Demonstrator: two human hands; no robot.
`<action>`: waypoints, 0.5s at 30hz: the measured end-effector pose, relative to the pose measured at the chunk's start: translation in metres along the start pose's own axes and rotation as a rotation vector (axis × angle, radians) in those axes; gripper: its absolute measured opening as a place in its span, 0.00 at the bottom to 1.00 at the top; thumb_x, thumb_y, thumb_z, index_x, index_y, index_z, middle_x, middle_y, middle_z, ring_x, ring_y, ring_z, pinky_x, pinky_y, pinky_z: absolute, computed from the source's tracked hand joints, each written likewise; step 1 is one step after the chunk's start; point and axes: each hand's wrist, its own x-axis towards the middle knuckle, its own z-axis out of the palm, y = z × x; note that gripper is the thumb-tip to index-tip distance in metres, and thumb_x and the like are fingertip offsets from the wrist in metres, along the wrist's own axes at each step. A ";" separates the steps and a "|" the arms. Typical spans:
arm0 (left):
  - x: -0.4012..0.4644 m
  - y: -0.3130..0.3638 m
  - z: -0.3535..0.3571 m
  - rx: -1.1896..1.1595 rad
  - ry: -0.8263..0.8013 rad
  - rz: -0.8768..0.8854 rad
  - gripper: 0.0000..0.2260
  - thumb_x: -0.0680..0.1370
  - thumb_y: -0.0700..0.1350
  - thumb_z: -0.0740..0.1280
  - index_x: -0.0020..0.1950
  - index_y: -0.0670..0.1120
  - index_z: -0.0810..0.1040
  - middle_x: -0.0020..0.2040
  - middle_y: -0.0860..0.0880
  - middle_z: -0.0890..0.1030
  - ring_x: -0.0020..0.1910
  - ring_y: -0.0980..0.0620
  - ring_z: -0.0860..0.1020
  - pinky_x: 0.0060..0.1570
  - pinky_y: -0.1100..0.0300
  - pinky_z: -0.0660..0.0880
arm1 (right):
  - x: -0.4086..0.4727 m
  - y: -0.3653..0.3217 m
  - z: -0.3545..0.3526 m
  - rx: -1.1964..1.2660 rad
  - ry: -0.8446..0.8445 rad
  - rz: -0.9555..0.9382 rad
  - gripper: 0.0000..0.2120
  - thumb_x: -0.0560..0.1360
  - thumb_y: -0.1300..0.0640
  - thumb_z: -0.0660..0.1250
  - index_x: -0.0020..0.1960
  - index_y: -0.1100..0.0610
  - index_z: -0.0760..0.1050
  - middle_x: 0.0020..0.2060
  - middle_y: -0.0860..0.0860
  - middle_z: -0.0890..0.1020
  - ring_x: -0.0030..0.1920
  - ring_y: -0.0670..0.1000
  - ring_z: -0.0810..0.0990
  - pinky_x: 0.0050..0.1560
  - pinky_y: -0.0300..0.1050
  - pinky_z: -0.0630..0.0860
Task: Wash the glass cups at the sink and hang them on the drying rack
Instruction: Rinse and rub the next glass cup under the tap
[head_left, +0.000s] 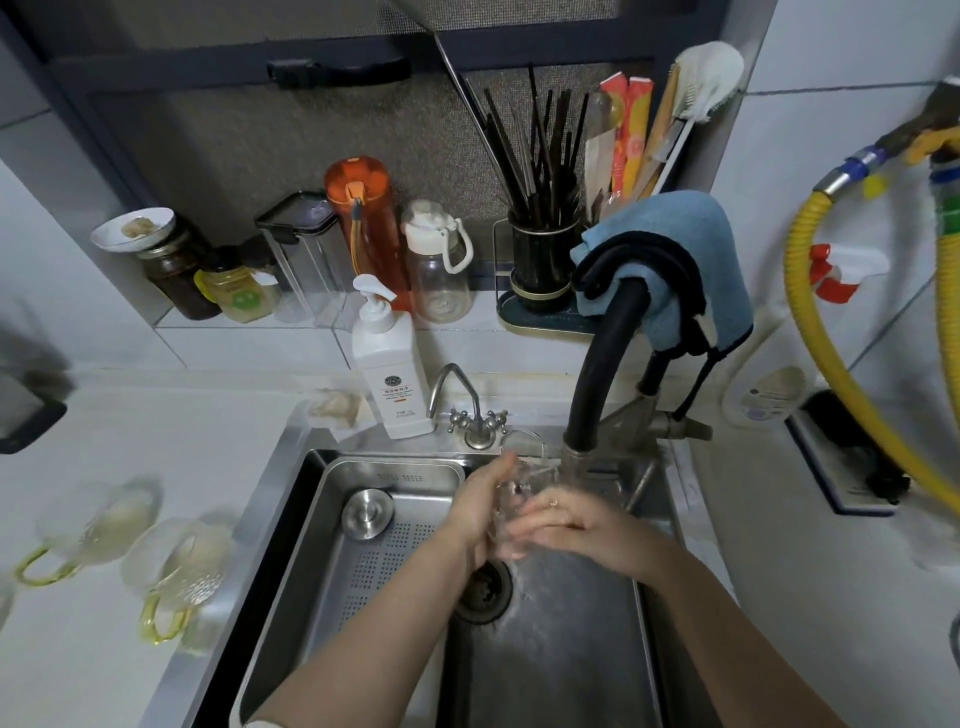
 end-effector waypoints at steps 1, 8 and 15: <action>-0.002 0.001 -0.001 -0.012 -0.008 -0.008 0.26 0.74 0.65 0.63 0.59 0.44 0.75 0.38 0.46 0.75 0.26 0.50 0.75 0.31 0.59 0.73 | 0.001 0.004 0.000 -0.017 0.021 -0.012 0.12 0.79 0.60 0.64 0.61 0.58 0.73 0.54 0.46 0.83 0.55 0.40 0.81 0.55 0.34 0.77; -0.006 -0.020 0.003 0.002 0.029 0.257 0.30 0.66 0.61 0.76 0.65 0.62 0.71 0.61 0.46 0.80 0.57 0.47 0.81 0.60 0.43 0.75 | 0.008 0.019 0.013 0.273 0.321 -0.022 0.11 0.80 0.60 0.61 0.61 0.61 0.74 0.50 0.54 0.85 0.53 0.50 0.84 0.57 0.45 0.79; -0.012 -0.024 0.001 0.049 0.026 0.247 0.34 0.64 0.65 0.76 0.67 0.62 0.70 0.66 0.51 0.75 0.62 0.48 0.77 0.60 0.44 0.76 | -0.001 0.020 0.011 0.093 0.348 0.017 0.09 0.80 0.53 0.59 0.53 0.54 0.77 0.44 0.49 0.86 0.46 0.47 0.85 0.58 0.51 0.78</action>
